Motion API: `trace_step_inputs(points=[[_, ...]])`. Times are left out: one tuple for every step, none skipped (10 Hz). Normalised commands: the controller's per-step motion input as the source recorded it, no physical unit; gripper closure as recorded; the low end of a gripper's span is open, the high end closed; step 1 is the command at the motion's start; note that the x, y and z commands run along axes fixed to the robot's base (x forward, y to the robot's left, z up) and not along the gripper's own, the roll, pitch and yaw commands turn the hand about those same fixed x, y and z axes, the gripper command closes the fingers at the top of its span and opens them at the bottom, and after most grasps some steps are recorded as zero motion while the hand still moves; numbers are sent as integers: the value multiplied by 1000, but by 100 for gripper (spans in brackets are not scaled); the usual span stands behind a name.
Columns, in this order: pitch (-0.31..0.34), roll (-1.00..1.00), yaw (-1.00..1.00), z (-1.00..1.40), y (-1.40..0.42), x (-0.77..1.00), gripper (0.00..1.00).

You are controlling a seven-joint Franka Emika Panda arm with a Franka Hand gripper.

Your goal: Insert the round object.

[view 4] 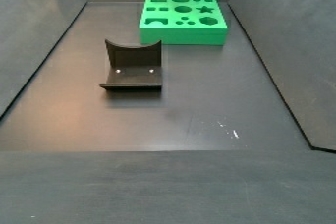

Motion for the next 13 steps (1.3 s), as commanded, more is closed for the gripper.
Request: trace_step_inputs(points=[[0,0,-177,-1000,171,-209,100],[0,0,-103,-1000,11,-149,100],[-39,26,-83,-1000,-26,-66,100],[-109,196,-46,-934,-397,-80,100],[-91,293,0,-766,-391,0,100],[0,256,0,-451,-31,26,100],[10,129,0,-277,0,0,100],[57,76,0,-154,0,0,100],[36,46,0,-197,0,31,100],[11,51,0,-351,-91,146,100],[0,19,-11,-437,-169,206,100],[1,14,-26,-431,-160,226,100],[37,61,-77,-451,-197,363,100]])
